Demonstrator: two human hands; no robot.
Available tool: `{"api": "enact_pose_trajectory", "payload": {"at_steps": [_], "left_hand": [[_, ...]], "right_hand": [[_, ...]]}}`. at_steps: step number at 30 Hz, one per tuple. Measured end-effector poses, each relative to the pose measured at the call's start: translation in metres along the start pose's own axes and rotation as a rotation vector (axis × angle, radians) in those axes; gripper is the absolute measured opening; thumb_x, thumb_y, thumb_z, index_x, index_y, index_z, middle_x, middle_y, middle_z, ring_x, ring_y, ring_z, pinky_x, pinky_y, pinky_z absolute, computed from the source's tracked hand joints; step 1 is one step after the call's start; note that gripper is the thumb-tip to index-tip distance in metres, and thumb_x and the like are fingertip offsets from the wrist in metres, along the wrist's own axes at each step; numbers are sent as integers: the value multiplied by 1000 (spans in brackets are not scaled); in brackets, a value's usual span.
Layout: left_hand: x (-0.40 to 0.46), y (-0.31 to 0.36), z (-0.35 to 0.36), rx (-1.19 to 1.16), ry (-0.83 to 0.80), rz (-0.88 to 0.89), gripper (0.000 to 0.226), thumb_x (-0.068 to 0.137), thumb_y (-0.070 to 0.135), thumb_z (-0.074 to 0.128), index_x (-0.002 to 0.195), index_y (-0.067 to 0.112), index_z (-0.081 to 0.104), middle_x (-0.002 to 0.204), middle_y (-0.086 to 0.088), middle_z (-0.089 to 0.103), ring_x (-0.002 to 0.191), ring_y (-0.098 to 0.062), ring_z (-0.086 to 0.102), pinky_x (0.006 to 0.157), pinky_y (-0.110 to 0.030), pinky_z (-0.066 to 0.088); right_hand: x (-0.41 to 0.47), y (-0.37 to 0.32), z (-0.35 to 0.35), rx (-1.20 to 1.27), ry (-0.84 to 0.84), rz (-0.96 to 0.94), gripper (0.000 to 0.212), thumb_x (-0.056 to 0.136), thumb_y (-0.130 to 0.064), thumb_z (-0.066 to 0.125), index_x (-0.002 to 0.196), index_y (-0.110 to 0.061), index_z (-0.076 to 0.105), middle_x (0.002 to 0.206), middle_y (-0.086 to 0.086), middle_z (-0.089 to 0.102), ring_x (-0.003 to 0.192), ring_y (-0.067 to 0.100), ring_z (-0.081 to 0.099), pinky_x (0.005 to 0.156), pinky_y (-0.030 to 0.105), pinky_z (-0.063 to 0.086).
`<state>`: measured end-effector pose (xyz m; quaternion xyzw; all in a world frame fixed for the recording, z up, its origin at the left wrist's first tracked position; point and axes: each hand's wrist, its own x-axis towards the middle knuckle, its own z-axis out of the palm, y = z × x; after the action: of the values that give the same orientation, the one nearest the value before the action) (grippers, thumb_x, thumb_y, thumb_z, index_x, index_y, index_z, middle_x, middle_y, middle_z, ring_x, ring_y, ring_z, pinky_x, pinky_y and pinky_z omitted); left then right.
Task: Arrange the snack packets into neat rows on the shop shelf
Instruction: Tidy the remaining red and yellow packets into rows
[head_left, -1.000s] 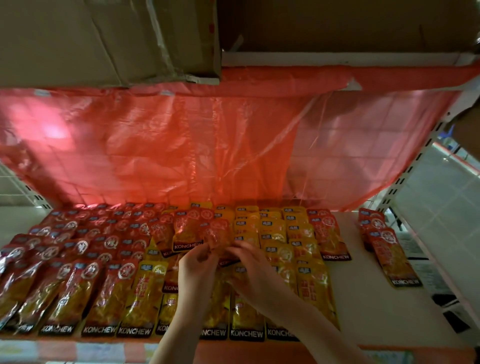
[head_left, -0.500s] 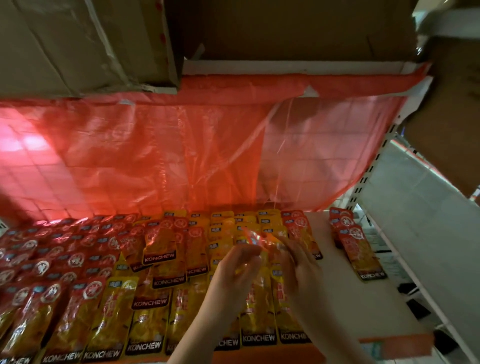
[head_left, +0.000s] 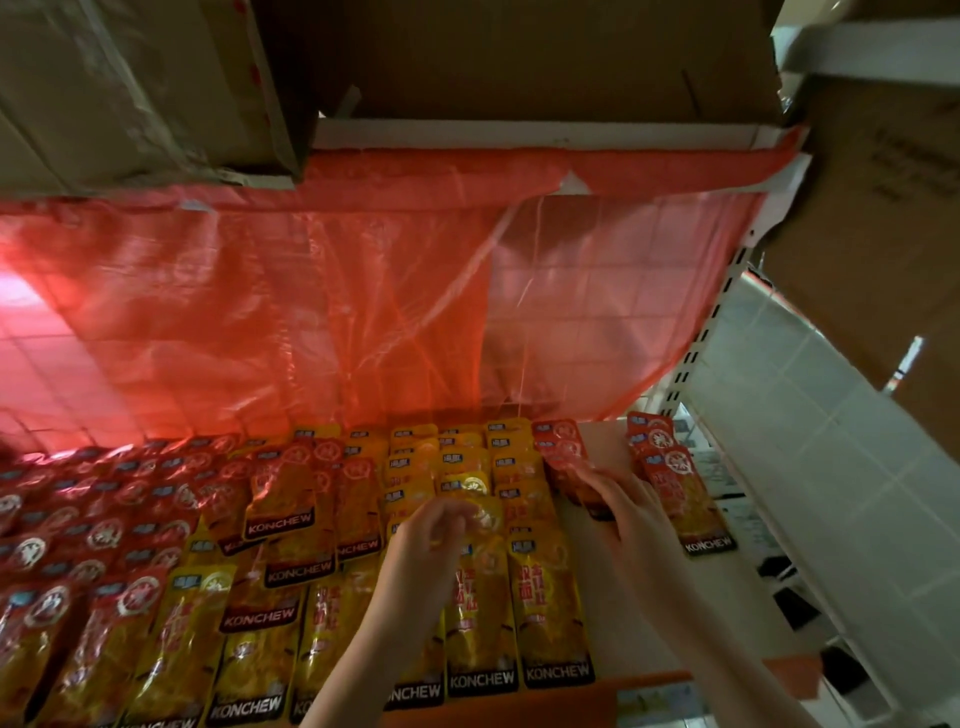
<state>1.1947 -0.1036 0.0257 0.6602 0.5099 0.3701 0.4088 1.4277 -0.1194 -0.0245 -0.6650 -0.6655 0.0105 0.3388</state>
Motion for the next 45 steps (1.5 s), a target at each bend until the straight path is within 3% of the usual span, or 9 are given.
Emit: {"api": "enact_pose_trajectory", "payload": {"at_steps": [7, 10, 14, 18, 21, 26, 31, 38, 45], "left_hand": [[1, -9, 1, 33, 29, -5, 23, 93, 6, 49, 90, 25, 62, 91, 11, 65, 86, 4, 59, 75, -10, 46], [1, -11, 1, 40, 35, -5, 24, 93, 5, 50, 91, 25, 62, 93, 12, 65, 89, 2, 60, 76, -11, 46], [1, -13, 2, 36, 38, -1, 27, 92, 5, 50, 88, 29, 61, 91, 10, 65, 89, 0, 60, 76, -12, 47], [0, -14, 2, 18, 38, -14, 27, 92, 5, 50, 88, 29, 61, 90, 10, 66, 89, 0, 60, 76, -13, 46], [-1, -15, 1, 2, 34, -30, 24, 93, 7, 50, 92, 27, 62, 91, 12, 66, 89, 1, 60, 74, -11, 45], [-4, -19, 0, -22, 16, -63, 25, 92, 6, 51, 92, 28, 62, 92, 10, 66, 90, -2, 61, 75, -17, 48], [-6, -25, -3, 12, 30, -63, 23, 93, 7, 51, 91, 27, 63, 89, 9, 66, 77, 2, 60, 67, -14, 47], [-9, -28, -4, 23, 33, -76, 24, 93, 8, 51, 92, 29, 62, 89, 9, 66, 81, 0, 61, 68, -15, 47], [-12, -26, -7, 39, 31, -74, 26, 92, 6, 51, 89, 31, 60, 87, 8, 66, 80, -7, 62, 68, -19, 50]], "right_hand": [[-4, 7, 7, -14, -178, -2, 57, 80, -22, 70, 134, -22, 49, 136, 0, 46, 122, 24, 45, 95, 43, 46], [-6, 9, 5, -115, -190, -3, 55, 86, -55, 44, 134, -29, 46, 136, -7, 44, 121, 19, 42, 93, 38, 46], [-4, 8, 2, -123, -172, -8, 63, 90, -67, 22, 122, -26, 57, 129, -8, 51, 117, 18, 46, 91, 39, 45], [8, 6, 1, -43, -82, 10, 60, 93, -58, 27, 111, -15, 64, 114, 0, 60, 100, 21, 56, 82, 32, 47], [21, 3, 1, -69, -164, 4, 47, 91, -48, 40, 127, -20, 55, 133, -1, 48, 118, 21, 46, 90, 38, 50], [31, -14, 6, -140, -331, 91, 49, 95, -42, 46, 141, -30, 34, 153, -6, 15, 139, 20, 13, 103, 34, 35], [31, -20, 18, -74, -174, 185, 49, 93, -32, 54, 138, -17, 41, 148, 5, 27, 134, 23, 22, 103, 31, 31], [40, -9, 33, -121, -78, 234, 45, 85, -28, 65, 123, -7, 54, 131, 15, 48, 117, 37, 44, 87, 48, 42], [51, -11, 35, -46, -102, 245, 43, 87, -19, 64, 125, -3, 52, 136, 19, 42, 126, 35, 36, 100, 40, 28]]}}
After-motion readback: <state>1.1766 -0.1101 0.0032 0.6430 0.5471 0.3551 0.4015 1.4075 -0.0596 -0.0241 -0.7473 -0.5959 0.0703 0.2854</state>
